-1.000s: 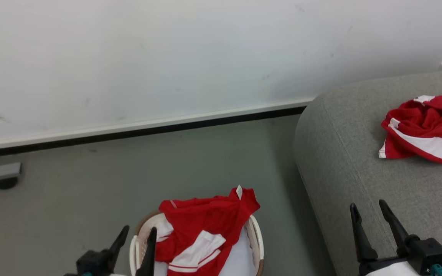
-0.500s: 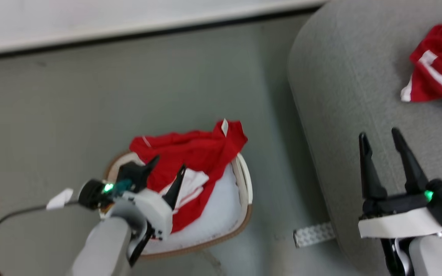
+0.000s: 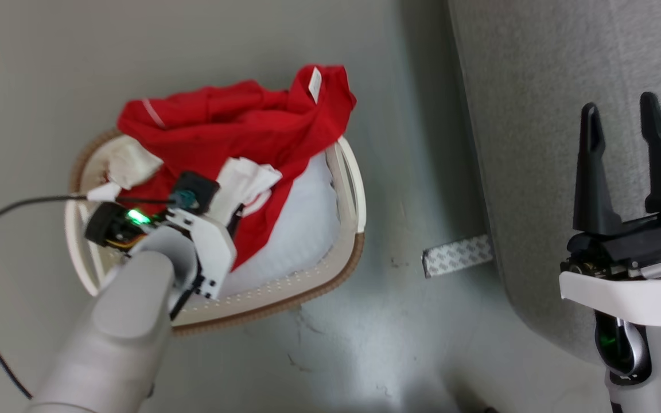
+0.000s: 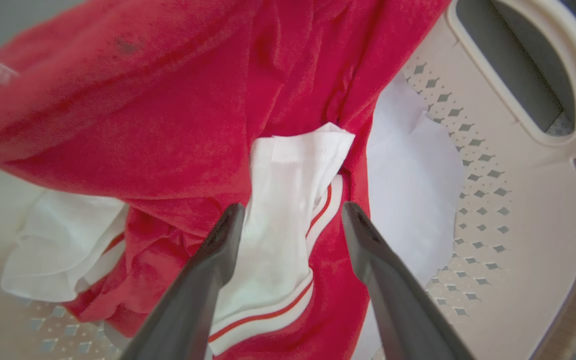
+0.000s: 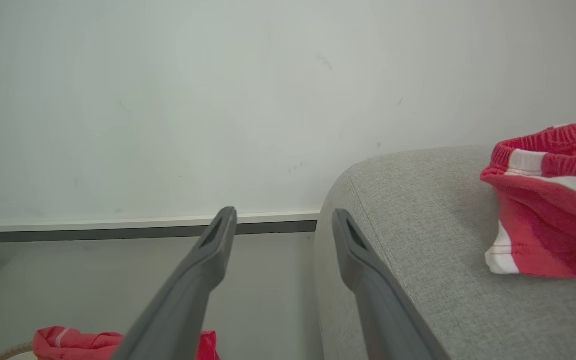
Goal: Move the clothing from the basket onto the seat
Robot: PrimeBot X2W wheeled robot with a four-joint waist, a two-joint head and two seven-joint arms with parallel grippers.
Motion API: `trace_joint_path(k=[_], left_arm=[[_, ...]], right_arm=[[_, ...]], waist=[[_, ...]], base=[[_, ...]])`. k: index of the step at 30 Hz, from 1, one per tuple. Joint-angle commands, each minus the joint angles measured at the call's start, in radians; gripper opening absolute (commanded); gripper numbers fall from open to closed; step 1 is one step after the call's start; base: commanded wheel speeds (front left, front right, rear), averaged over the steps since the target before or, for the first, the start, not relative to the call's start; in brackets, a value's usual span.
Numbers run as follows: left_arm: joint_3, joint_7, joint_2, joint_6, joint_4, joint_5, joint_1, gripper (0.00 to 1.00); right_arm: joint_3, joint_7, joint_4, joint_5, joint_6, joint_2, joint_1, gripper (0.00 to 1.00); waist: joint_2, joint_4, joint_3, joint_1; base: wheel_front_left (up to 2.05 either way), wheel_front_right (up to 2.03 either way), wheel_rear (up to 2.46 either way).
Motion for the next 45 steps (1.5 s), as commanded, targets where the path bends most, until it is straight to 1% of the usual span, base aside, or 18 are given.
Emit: trace_joint_path(k=[1,6,9,13,14,15,16,20,24,27,33,36,40,45], left_arm=[[-0.002,0.008,0.017,0.012,0.021,0.017,-0.028,1.00],[-0.014,0.029,0.041,0.039,0.093,0.036,-0.089,1.00],[-0.018,0.024,0.045,0.042,0.125,0.033,-0.115,1.00],[-0.022,0.019,0.047,0.050,0.157,0.031,-0.129,1.00],[-0.021,0.017,0.046,0.047,0.170,0.025,-0.130,0.97],[-0.021,0.015,0.045,0.045,0.182,0.019,-0.131,0.08],[-0.022,0.011,0.041,0.042,0.191,0.015,-0.133,0.00],[-0.029,-0.029,0.008,0.032,0.205,0.004,-0.131,0.00],[-0.020,-0.092,-0.017,0.025,0.215,-0.027,-0.111,0.00],[-0.006,-0.137,-0.039,0.017,0.223,-0.063,-0.075,0.00],[0.014,-0.216,-0.084,0.001,0.206,-0.125,0.007,0.00],[0.019,-0.231,-0.101,-0.002,0.187,-0.156,0.047,0.00],[0.034,-0.242,-0.114,-0.006,0.141,-0.199,0.090,0.00],[0.033,-0.241,-0.125,-0.007,0.063,-0.241,0.131,0.00]], right_arm=[[-0.001,0.000,-0.021,0.010,-0.002,-0.001,-0.015,1.00],[-0.010,0.000,-0.081,0.028,-0.002,-0.001,-0.024,1.00],[-0.013,0.000,-0.098,0.033,-0.002,-0.001,-0.018,1.00],[-0.011,0.000,-0.105,0.035,-0.002,-0.001,-0.008,1.00],[-0.011,0.000,-0.106,0.033,-0.002,-0.001,-0.005,1.00],[-0.012,0.000,-0.106,0.031,-0.002,-0.001,-0.004,1.00],[-0.014,0.000,-0.104,0.030,-0.002,-0.001,-0.003,1.00],[-0.027,0.000,-0.086,0.038,-0.002,-0.001,-0.002,1.00],[-0.027,0.000,-0.055,0.038,-0.002,-0.001,0.003,1.00],[-0.025,0.000,-0.027,0.033,-0.002,-0.002,0.015,1.00],[-0.024,0.000,0.037,0.020,-0.002,-0.002,0.083,1.00],[-0.028,0.000,0.067,0.017,-0.002,-0.002,0.132,1.00],[-0.028,0.000,0.102,0.013,-0.002,-0.002,0.186,1.00],[-0.021,0.000,0.130,0.008,-0.002,-0.002,0.236,1.00]], waist=[[0.0000,-0.029,0.089,-0.0004],[0.0000,-0.045,0.165,-0.0004],[0.0000,-0.046,0.198,-0.0004],[0.0000,-0.042,0.216,-0.0004],[0.0000,-0.040,0.217,-0.0004],[0.0000,-0.039,0.218,-0.0004],[0.0000,-0.037,0.216,-0.0004],[0.0000,-0.023,0.179,-0.0004],[0.0000,-0.005,0.090,-0.0004],[0.0000,0.009,-0.002,-0.0004],[0.0000,0.055,-0.228,-0.0004],[0.0000,0.077,-0.338,-0.0004],[0.0000,0.093,-0.457,-0.0004],[0.0000,0.104,-0.562,-0.0004]], base=[[0.00,0.00,0.00],[0.00,0.00,0.00],[0.00,0.00,0.00],[0.03,0.03,0.03],[0.05,0.05,0.05],[0.01,0.01,0.01],[0.00,0.00,0.00],[0.00,0.00,0.00],[0.00,0.00,0.00],[0.00,0.00,0.00],[0.00,0.00,0.00],[0.00,0.00,0.00],[0.00,0.00,0.00],[0.00,0.00,0.00]])
